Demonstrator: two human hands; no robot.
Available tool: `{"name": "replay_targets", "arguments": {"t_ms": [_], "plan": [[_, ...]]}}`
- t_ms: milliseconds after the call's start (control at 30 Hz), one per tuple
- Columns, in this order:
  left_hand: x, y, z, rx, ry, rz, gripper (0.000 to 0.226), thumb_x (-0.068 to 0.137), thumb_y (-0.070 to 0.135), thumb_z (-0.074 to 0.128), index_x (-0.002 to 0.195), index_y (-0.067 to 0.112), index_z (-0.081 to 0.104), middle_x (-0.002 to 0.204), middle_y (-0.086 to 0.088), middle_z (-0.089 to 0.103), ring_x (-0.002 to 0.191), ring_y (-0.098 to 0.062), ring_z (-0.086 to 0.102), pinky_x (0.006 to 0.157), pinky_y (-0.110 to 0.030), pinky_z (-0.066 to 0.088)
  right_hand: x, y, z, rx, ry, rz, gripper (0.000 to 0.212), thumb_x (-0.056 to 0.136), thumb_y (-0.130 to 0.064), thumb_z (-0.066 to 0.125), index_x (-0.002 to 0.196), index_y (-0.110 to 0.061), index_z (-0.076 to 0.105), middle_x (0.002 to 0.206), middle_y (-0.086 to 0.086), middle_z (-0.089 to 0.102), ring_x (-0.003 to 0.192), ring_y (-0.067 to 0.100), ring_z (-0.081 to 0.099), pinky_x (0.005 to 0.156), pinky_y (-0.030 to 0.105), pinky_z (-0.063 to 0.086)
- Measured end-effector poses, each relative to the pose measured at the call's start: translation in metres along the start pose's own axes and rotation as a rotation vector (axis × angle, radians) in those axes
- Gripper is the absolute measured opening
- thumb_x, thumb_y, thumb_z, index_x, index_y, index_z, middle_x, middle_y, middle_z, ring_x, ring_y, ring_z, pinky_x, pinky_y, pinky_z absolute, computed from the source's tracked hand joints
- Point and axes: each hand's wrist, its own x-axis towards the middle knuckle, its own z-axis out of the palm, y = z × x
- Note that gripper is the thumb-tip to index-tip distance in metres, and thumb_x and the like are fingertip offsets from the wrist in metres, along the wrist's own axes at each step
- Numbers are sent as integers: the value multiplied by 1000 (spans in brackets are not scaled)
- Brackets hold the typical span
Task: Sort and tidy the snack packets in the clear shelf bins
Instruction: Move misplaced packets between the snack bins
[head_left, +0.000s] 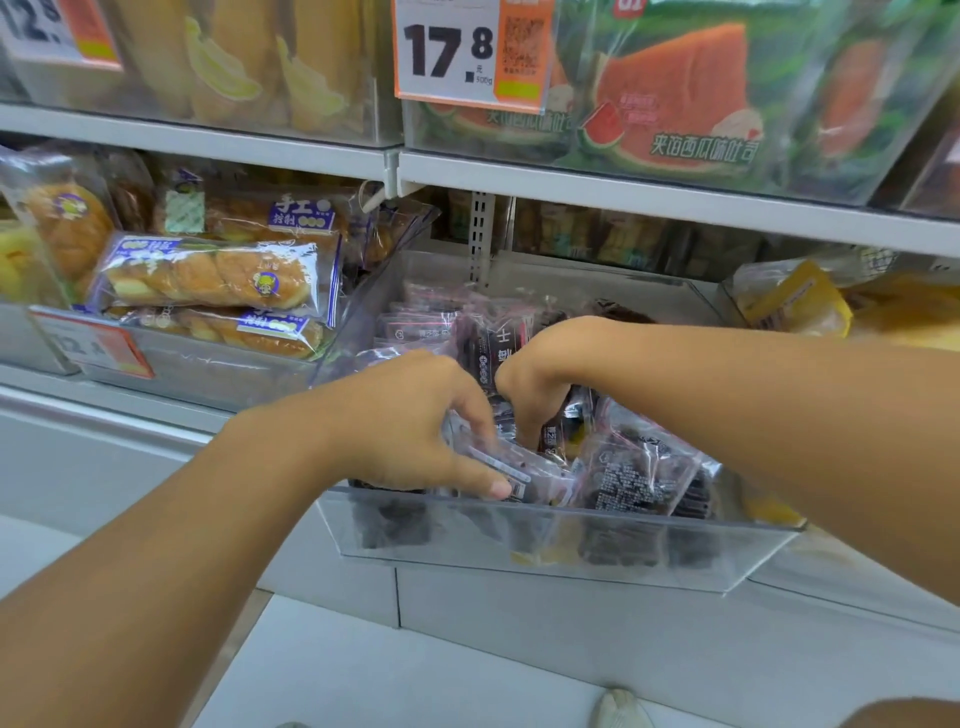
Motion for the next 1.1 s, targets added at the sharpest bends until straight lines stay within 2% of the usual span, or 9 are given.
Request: {"name": "replay_targets", "arguments": {"t_ms": [200,367,433,500,633,800,867,967,1100], "plan": [[-2,0,-4,-19,-34,-58,27,69,58,82,65,34,70,143,16,52,129,-5,47,100,-27,38,11,1,-8,-52,-81,62,84,69,-68,76,128,-9,61,133,12,62,122,32,59,97,43,50],[-3,-3,-5,-23,-40,-57,27,70,51,84,62,32,69,151,15,44,135,-6,41,99,-24,32,11,-5,-7,9,-90,54,111,50,-72,78,140,-12,53,143,12,55,130,34,53,102,49,48],[-2,-3,-4,-21,-47,-62,28,71,51,84,60,31,67,154,15,39,138,-7,38,97,-23,30,4,-5,-4,53,-45,19,91,63,-62,80,130,-7,55,130,8,62,120,33,59,97,43,52],[-1,-4,-4,-5,-47,-64,29,71,51,84,58,33,65,158,13,35,141,-7,34,97,-22,28,-4,-1,0,106,39,-34,57,75,-47,81,109,-12,52,96,-4,58,98,24,57,81,33,47],[1,-2,-4,9,-54,-65,29,71,52,84,59,34,64,157,13,37,141,-7,33,97,-21,27,-21,3,5,181,173,-117,48,67,-41,88,87,-16,51,78,-7,50,73,17,51,62,31,42],[0,-3,-3,31,-21,-77,35,64,61,84,74,33,65,150,10,45,136,-8,41,104,-27,37,-32,22,7,350,570,-144,59,55,-34,94,87,-18,47,84,0,55,68,17,48,58,36,43],[-1,-5,-3,-56,23,-125,60,52,71,84,96,37,62,138,13,51,125,-8,50,102,-30,44,-30,30,13,452,724,-138,64,53,-29,95,98,-21,51,97,-2,59,77,13,53,66,37,49],[3,-2,0,-186,193,-173,77,59,82,67,121,38,54,125,19,54,113,-4,54,96,-34,48,-26,32,18,514,750,-107,68,55,-23,97,111,-22,58,113,-2,61,97,18,58,81,37,51],[24,-7,4,-36,383,-266,42,89,44,69,127,28,60,112,12,65,104,-14,58,92,-37,50,-28,33,11,479,615,-96,80,60,-27,96,129,-19,57,126,0,58,112,22,56,89,33,48]]}}
